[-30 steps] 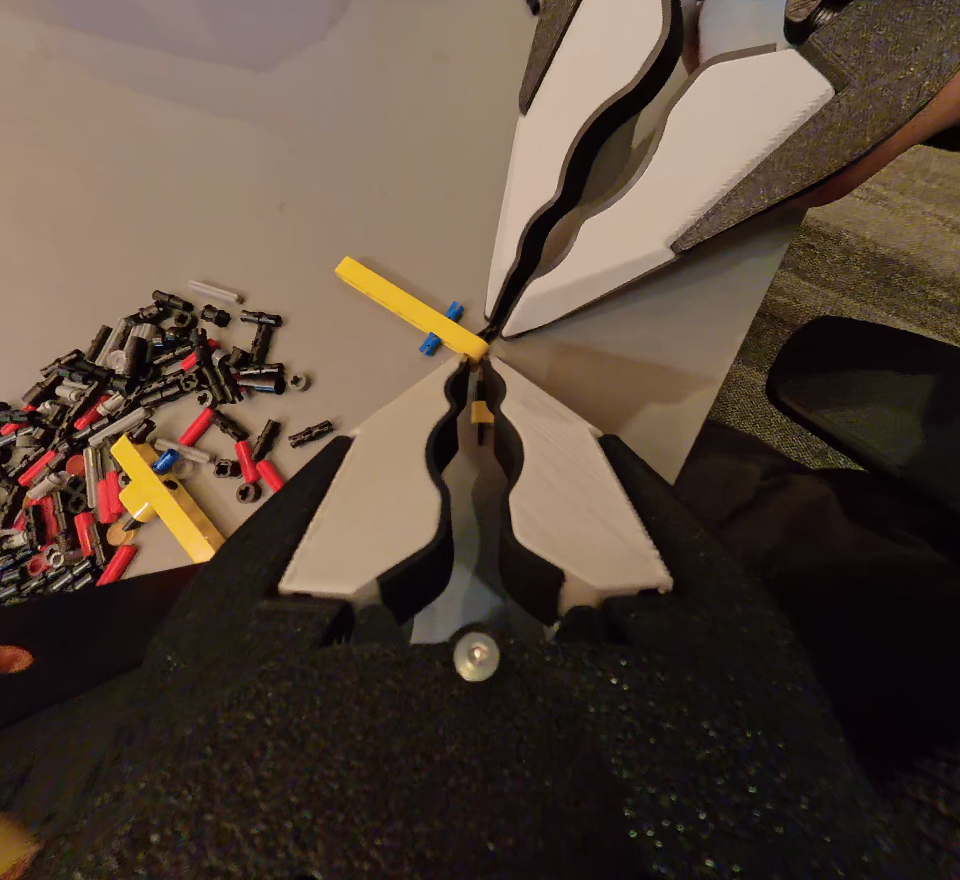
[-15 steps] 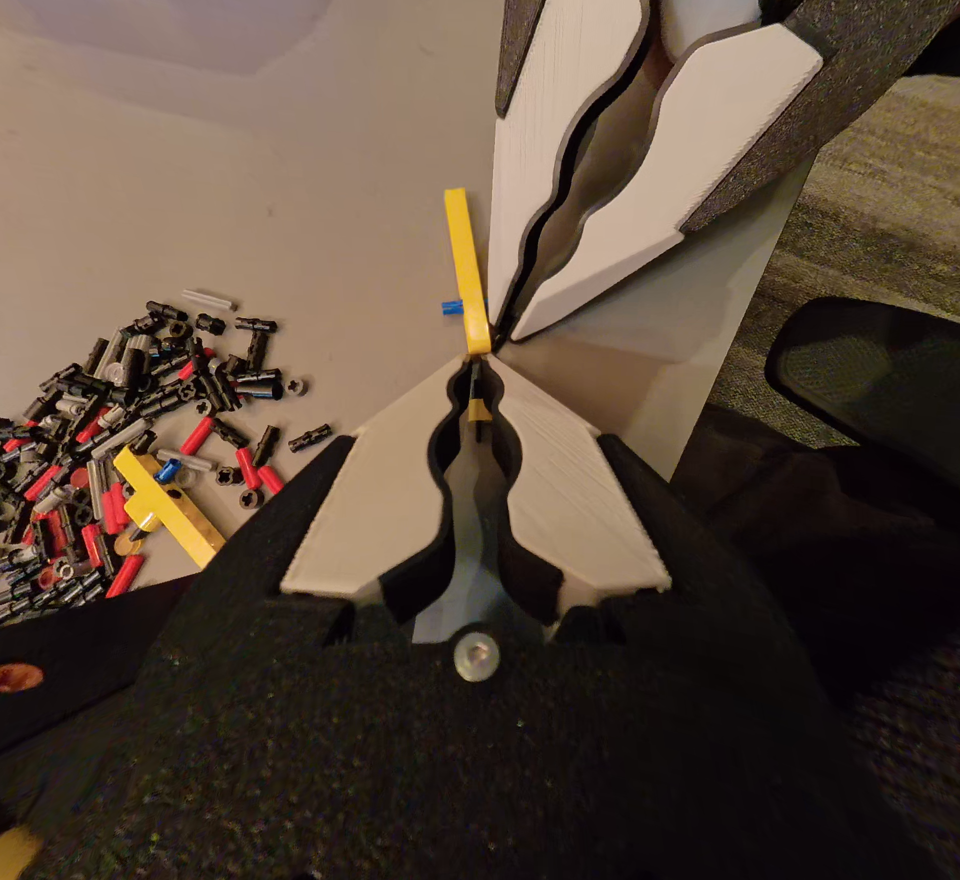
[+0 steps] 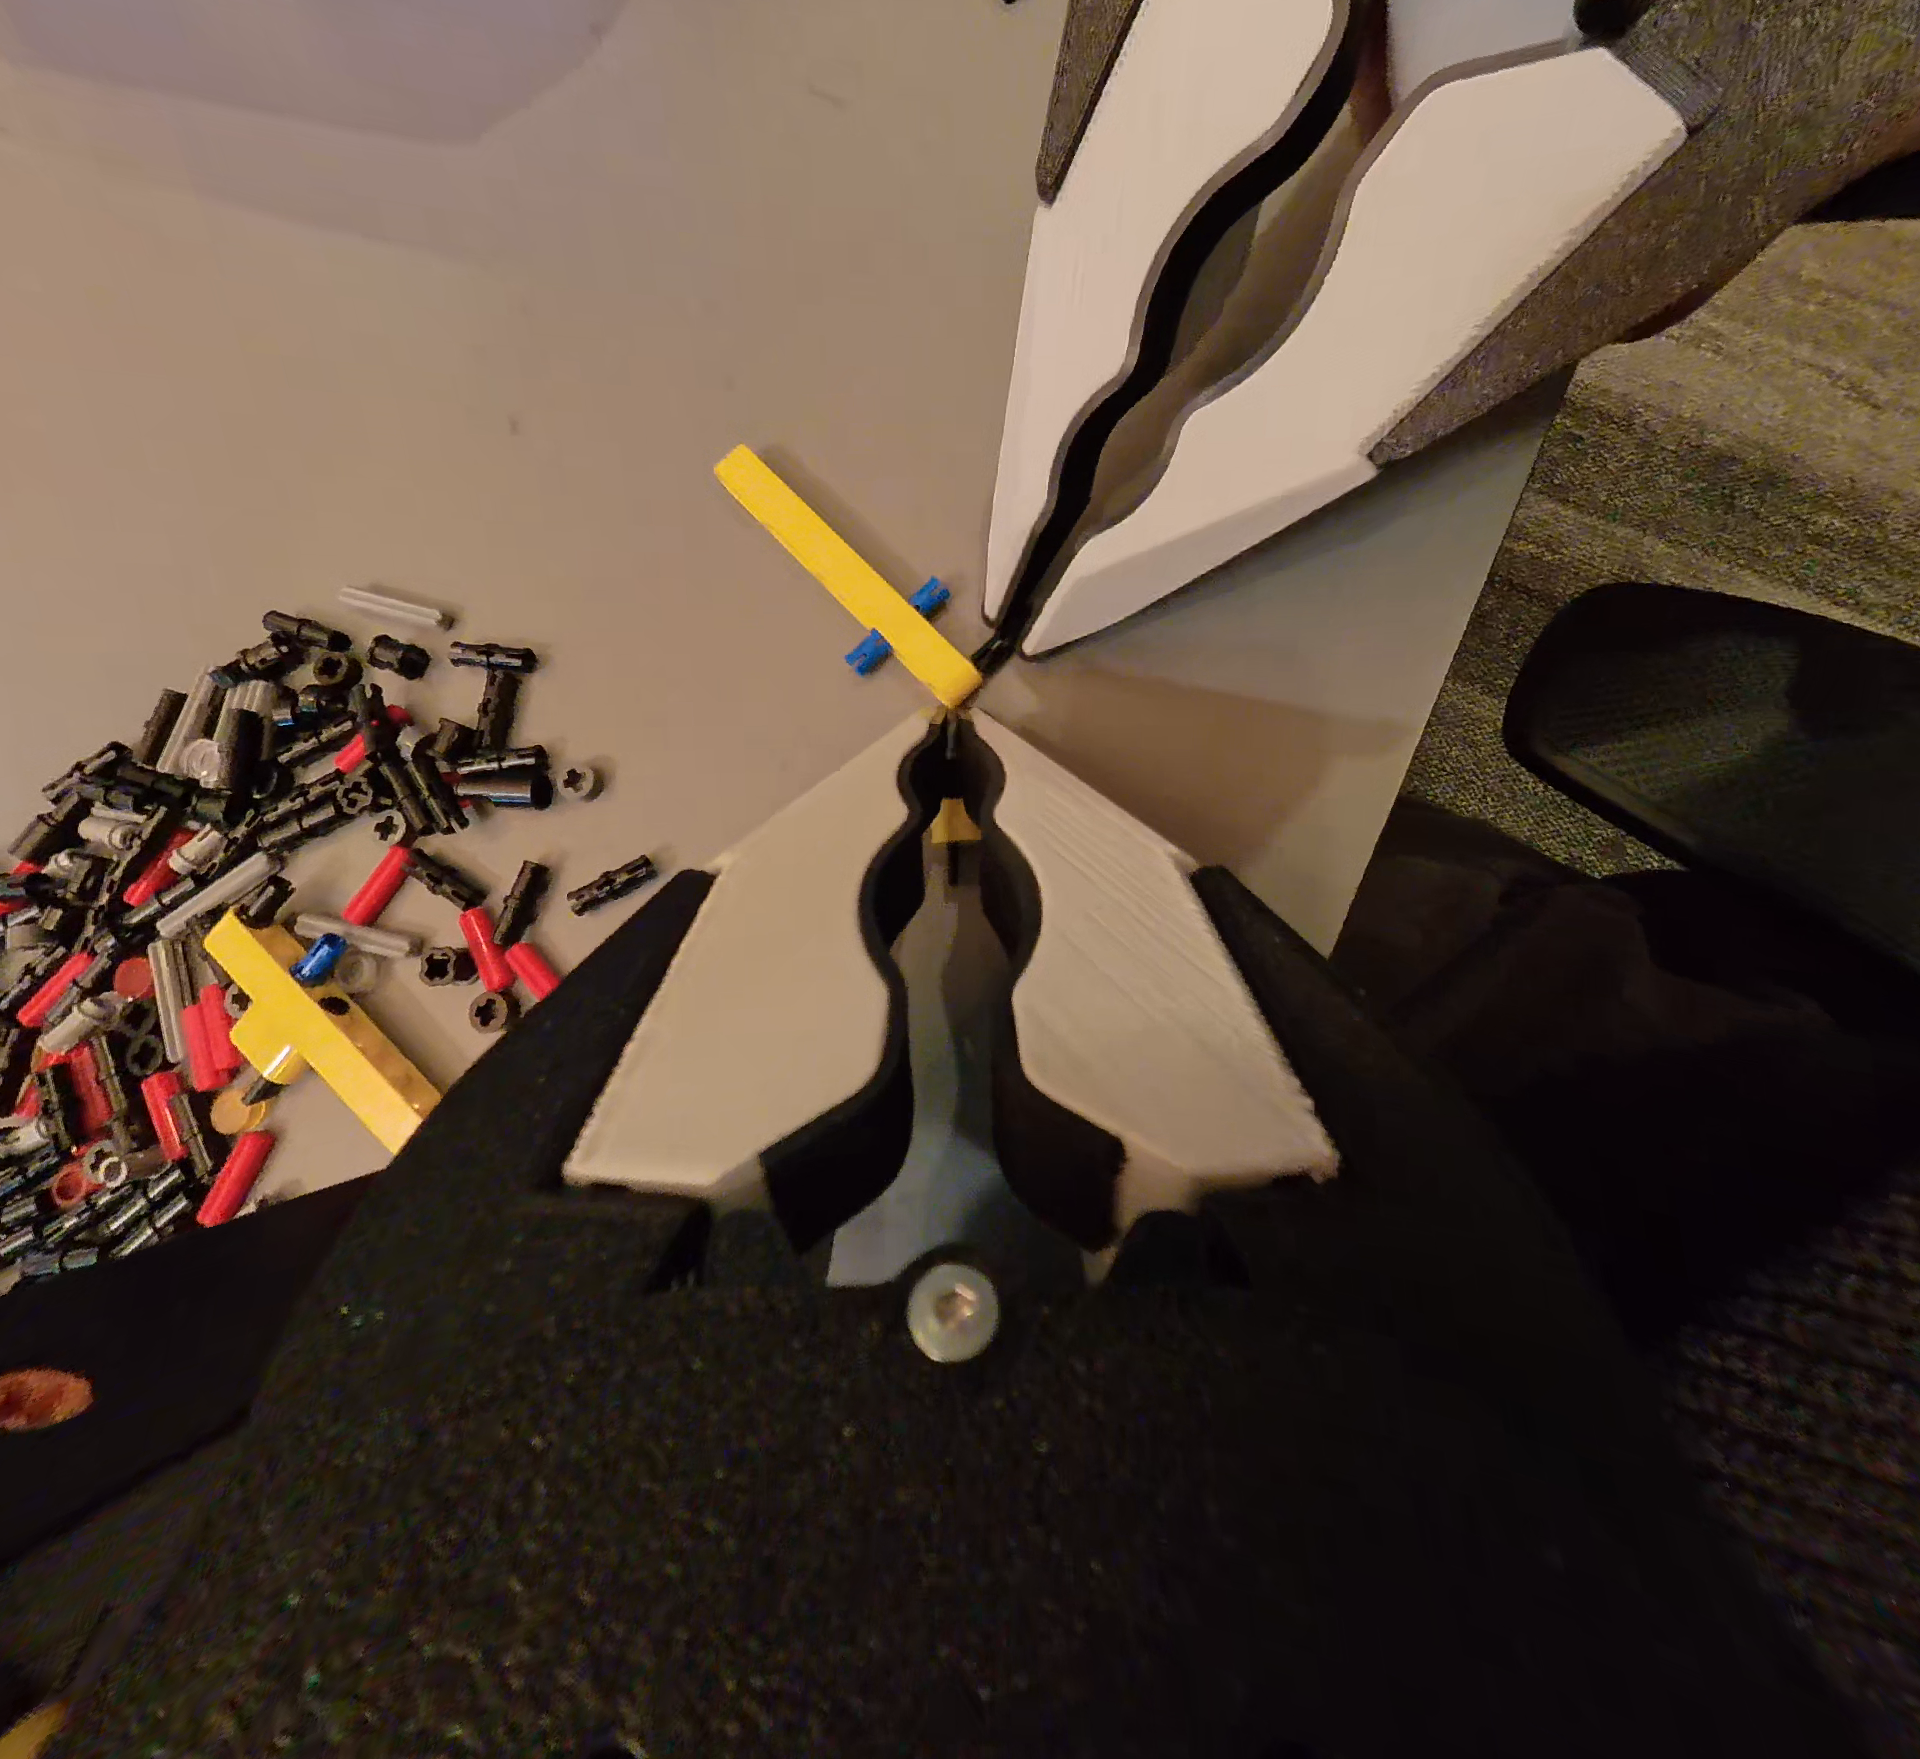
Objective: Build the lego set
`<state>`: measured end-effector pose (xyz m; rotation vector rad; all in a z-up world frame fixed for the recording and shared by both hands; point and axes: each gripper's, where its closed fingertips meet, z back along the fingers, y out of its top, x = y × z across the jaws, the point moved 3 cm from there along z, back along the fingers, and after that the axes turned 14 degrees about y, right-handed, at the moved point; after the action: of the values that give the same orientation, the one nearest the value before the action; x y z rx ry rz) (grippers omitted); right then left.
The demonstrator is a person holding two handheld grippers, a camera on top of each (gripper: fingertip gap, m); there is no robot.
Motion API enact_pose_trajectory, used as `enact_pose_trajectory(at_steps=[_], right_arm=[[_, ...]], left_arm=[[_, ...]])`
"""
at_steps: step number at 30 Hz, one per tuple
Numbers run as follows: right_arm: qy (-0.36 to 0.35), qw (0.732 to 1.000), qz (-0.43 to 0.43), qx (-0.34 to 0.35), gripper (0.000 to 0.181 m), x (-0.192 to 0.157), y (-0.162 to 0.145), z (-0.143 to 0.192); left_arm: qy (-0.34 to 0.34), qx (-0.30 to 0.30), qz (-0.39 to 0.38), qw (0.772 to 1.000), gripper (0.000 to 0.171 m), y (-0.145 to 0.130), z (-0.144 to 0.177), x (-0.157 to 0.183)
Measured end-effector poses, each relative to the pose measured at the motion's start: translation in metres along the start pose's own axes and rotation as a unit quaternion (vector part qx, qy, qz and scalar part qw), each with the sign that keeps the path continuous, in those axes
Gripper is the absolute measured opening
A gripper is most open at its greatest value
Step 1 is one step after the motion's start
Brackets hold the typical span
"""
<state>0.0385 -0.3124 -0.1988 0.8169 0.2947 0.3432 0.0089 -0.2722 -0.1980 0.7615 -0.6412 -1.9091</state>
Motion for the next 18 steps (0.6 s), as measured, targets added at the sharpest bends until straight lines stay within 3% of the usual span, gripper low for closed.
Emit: enact_pose_trajectory(at_steps=[1,5,18], right_arm=[[-0.001,1.000,-0.002,0.002,0.004,0.0006,-0.0001,0.0004],[-0.003,1.000,0.000,0.008,0.004,0.0023,0.0022,0.0017],[-0.005,1.000,0.005,-0.001,0.004,0.0007,0.0018,-0.0023]], left_arm=[[-0.004,0.001,-0.001,1.000,0.002,0.0002,0.0004,0.0008],[-0.017,0.003,0.004,1.000,0.014,0.0030,0.0005,0.0038],[-0.026,-0.002,0.018,1.000,0.013,0.0024,-0.0012,0.0040]])
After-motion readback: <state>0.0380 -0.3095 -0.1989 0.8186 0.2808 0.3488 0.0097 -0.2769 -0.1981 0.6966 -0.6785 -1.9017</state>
